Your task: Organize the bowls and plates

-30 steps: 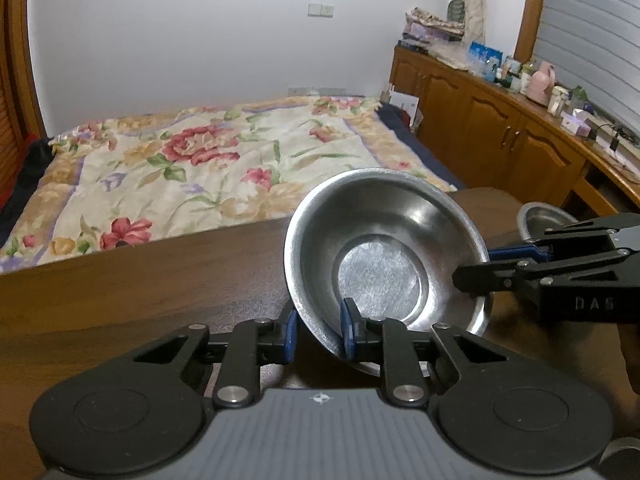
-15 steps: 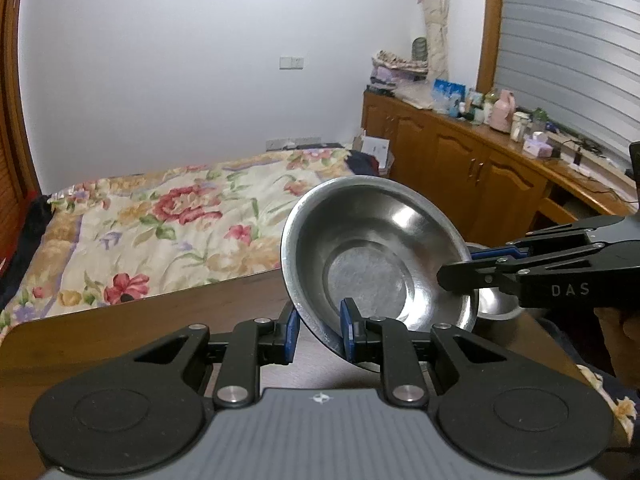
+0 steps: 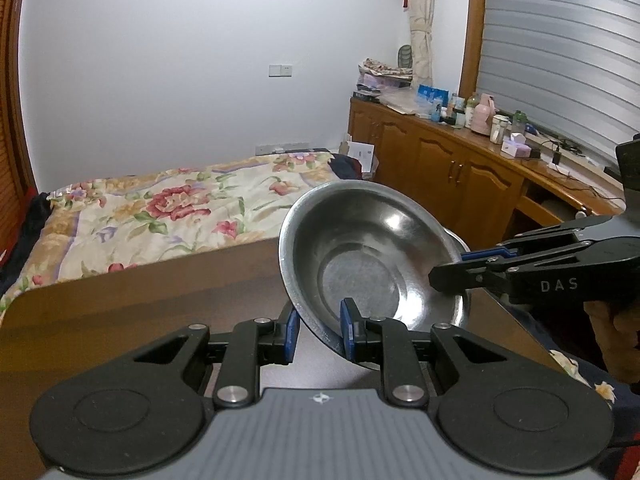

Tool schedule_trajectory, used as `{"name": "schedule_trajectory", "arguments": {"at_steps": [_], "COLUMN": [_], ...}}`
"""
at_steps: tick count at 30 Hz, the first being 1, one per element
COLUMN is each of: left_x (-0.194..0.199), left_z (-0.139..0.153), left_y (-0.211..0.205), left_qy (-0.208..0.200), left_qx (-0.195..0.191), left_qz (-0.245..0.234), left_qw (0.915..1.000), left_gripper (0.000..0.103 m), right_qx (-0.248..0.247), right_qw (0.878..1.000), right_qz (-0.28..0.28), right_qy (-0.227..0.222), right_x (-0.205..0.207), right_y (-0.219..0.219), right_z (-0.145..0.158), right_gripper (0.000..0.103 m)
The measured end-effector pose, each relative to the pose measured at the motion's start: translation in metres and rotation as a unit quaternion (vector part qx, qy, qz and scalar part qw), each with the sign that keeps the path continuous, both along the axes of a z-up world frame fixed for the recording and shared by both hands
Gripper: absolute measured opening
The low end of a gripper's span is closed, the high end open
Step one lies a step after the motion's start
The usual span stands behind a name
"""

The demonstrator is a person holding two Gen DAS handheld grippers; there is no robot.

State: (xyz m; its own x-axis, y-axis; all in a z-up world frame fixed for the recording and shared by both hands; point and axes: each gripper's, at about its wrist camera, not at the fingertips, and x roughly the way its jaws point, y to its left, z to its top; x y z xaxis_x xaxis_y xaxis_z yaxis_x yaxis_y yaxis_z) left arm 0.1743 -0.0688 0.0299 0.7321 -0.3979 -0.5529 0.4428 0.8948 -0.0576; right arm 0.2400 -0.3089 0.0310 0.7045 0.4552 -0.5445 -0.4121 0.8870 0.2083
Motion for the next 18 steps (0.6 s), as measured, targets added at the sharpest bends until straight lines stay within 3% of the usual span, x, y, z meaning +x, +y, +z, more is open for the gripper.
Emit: {"name": "schedule_trajectory", "arguments": {"at_steps": [18], "left_x": [-0.055], "left_z": [-0.015], "left_y": [0.0], "left_qy": [0.006], "left_qx": [0.006], "left_qz": [-0.012], "left_qw": [0.9999], "left_gripper": [0.023], "right_qx": [0.018], "right_qw": [1.0], "right_qz": [0.005], "right_qy": [0.006], "right_x": [-0.05], "right_y": [-0.003], "right_z": [-0.026], "right_gripper": [0.02]}}
